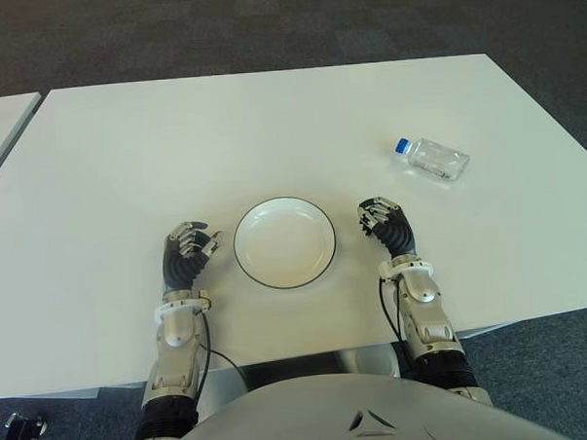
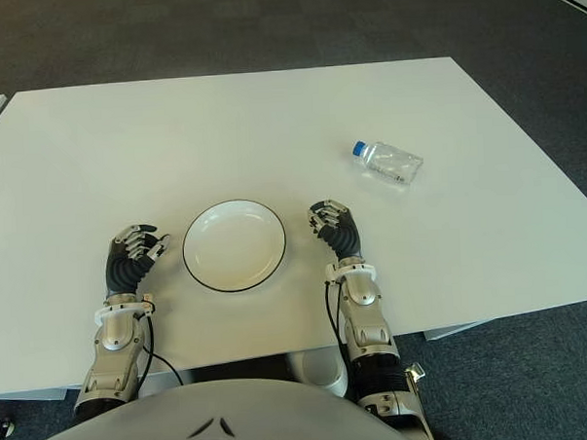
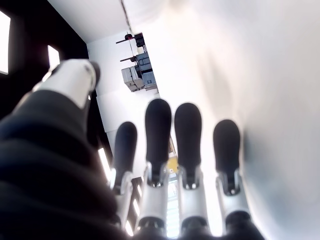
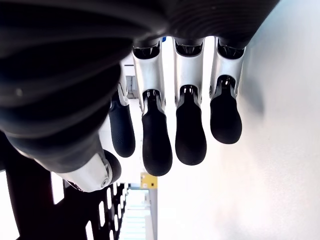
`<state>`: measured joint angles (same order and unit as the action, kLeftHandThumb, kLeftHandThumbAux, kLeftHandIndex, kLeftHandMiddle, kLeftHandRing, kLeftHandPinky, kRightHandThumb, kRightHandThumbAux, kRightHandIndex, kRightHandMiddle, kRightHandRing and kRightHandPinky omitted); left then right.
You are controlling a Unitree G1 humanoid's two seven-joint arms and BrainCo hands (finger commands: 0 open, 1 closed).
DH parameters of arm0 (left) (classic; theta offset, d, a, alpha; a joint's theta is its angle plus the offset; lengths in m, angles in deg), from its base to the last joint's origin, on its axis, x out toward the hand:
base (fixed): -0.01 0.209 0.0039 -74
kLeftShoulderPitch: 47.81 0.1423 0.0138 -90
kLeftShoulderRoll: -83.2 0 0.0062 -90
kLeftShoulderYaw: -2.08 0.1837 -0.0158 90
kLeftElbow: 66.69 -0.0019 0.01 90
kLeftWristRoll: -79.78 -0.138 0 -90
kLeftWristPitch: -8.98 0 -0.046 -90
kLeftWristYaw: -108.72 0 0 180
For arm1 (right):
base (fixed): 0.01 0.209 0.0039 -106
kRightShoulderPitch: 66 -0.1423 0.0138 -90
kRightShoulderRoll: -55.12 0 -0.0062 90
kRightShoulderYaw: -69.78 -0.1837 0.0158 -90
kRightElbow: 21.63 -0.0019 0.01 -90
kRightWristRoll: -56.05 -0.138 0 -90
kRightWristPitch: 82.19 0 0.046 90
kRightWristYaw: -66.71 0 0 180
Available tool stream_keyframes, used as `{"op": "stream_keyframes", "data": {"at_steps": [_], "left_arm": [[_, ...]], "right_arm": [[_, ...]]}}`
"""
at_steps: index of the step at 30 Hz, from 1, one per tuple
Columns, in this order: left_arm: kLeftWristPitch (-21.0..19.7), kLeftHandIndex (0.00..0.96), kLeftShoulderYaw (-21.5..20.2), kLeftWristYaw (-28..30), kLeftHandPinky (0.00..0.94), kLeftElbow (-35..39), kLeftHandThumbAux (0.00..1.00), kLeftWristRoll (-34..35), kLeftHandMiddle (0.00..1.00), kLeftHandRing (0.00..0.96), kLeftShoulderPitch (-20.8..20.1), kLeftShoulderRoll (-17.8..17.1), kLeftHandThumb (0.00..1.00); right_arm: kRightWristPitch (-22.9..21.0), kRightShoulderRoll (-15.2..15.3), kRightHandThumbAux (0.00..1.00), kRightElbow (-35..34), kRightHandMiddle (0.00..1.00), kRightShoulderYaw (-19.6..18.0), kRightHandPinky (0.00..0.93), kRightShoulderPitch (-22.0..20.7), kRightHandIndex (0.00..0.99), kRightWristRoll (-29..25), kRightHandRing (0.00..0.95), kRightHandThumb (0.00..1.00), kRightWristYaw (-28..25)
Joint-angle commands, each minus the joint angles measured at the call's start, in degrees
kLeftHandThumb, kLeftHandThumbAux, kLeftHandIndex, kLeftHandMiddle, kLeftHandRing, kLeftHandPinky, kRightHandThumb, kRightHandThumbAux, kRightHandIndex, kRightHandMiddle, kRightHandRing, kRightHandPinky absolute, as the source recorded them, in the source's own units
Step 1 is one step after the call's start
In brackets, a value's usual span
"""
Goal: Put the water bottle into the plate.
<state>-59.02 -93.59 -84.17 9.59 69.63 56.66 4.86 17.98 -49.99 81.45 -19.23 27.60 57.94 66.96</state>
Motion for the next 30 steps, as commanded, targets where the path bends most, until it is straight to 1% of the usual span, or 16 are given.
{"op": "stream_keyframes", "data": {"at_steps": [1,8,15,20,25,30], "left_arm": [[-0.50,0.429,0.28,0.28,0.572,-0.54,0.718,-0.54,0.586,0.586,-0.26,-0.63,0.702],[-0.56,0.429,0.48,0.43,0.592,-0.36,0.718,-0.41,0.597,0.596,-0.25,-0.72,0.702],[-0.46,0.429,0.65,0.51,0.565,-0.89,0.718,-0.58,0.586,0.582,-0.52,-0.97,0.702],[-0.44,0.429,0.94,0.48,0.553,-1.23,0.718,-0.74,0.574,0.576,-0.82,-0.86,0.702],[-1.21,0.429,1.24,0.71,0.542,-1.66,0.718,-0.45,0.567,0.569,-1.26,-0.44,0.702],[-1.79,0.429,1.92,1.06,0.548,-2.33,0.718,0.10,0.567,0.567,-1.87,0.27,0.702]], "right_arm": [[-0.90,-0.14,0.729,1.29,0.670,-0.14,0.687,0.03,0.436,0.03,0.675,0.705,0.13],[-1.04,-0.15,0.729,1.31,0.665,-0.26,0.680,-0.12,0.436,0.06,0.670,0.705,0.37],[-0.28,0.21,0.729,1.21,0.658,-0.65,0.665,-0.69,0.436,0.09,0.660,0.705,0.65],[1.72,1.24,0.729,2.44,0.651,-1.62,0.644,-2.41,0.436,0.32,0.650,0.705,1.01],[4.10,2.98,0.728,3.51,0.644,-2.82,0.633,-5.90,0.435,1.48,0.639,0.704,2.14],[6.92,5.26,0.729,3.52,0.633,-2.40,0.636,-9.27,0.434,6.68,0.627,0.704,5.78]]}}
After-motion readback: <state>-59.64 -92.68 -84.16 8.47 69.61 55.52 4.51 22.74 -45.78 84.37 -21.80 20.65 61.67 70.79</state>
